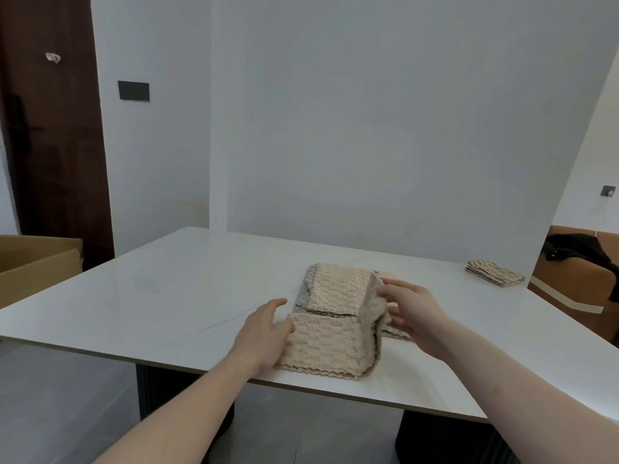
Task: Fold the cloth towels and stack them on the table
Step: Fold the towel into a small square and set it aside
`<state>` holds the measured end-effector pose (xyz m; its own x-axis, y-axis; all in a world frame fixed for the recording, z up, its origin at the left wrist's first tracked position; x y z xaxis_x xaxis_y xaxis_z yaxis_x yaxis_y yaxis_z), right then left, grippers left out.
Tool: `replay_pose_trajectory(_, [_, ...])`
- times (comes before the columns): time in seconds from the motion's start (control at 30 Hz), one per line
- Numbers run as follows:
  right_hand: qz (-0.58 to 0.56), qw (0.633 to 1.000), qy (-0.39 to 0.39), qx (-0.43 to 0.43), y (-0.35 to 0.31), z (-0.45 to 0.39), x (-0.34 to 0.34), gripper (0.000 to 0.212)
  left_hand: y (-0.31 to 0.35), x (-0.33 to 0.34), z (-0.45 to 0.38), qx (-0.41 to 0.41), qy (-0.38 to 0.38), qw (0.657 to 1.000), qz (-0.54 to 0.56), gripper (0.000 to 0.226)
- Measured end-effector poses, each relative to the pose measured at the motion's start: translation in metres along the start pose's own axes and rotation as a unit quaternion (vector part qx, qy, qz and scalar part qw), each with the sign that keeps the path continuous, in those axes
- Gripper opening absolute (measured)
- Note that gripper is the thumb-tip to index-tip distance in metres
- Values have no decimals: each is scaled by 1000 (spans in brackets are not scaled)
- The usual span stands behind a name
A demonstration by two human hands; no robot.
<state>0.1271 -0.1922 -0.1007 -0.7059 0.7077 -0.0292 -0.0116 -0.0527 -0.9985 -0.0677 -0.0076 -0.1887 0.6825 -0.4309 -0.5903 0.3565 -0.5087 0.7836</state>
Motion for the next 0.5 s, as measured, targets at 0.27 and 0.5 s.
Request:
replay_pose_trajectory(0.27, [55, 997, -48, -12, 3, 4, 70, 43, -1, -6, -4, 9, 22, 988, 150, 23])
replay_pose_trajectory(0.5, [111, 990, -88, -19, 21, 10, 99, 48, -4, -8, -5, 1, 2, 983, 186, 34])
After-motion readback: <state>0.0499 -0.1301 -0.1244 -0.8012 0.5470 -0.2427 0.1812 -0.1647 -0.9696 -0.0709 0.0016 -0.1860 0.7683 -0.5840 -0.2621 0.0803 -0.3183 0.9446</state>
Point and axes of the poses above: each hand's wrist, its own z-axis away from the middle knuckle, its own x-axis out of the palm, y = z × x, the point moved 3 cm from there along -z, towards the middle knuckle, and after that the axes turned 2 degrees about x, right-handed, at the moved point
